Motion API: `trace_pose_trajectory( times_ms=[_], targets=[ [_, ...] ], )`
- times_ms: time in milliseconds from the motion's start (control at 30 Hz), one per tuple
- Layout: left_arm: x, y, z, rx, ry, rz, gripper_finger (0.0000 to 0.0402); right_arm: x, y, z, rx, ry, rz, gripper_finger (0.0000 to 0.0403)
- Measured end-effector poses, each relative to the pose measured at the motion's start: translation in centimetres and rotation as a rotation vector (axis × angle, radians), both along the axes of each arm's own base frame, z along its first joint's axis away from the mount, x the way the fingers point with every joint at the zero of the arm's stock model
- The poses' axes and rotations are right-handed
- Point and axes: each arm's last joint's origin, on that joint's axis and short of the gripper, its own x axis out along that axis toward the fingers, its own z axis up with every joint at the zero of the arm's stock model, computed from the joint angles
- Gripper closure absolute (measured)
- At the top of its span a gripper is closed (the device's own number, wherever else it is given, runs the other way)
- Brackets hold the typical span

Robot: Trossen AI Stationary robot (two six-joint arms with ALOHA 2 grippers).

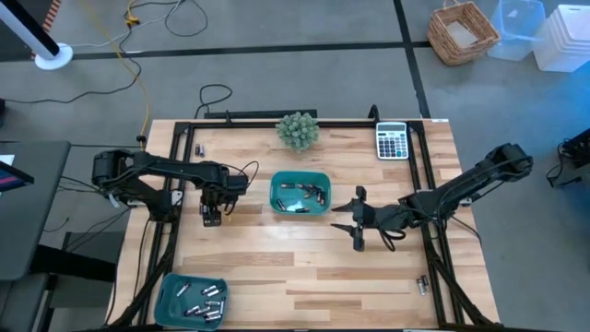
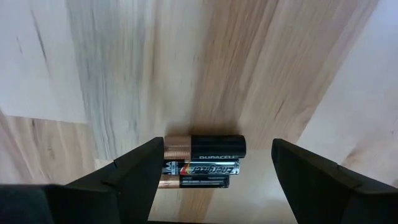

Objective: Sort batteries
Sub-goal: Put the black battery into the green bin

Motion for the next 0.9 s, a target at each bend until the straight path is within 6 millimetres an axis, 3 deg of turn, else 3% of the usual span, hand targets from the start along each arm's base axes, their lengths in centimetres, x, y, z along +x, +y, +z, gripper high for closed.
trace_pose_trajectory(
  times_ms=[200,533,900],
  targets=[
    [0.0,0.3,0.0,0.039,-0.001,0.105,0.0108,0.0,0.0,0.0,0.0,0.0,0.0,0.0184],
    [0.7,0.7,0.8,0.124,-0.027,0.549,0.0109,0.0,0.0,0.1,-0.021,-0.006,0.009,0.0184],
    [1.1,0.3,0.8,0.133,-0.044,0.745,0.0109,0.0,0.0,0.1,-0.046,-0.001,0.02,0.0184]
  ],
)
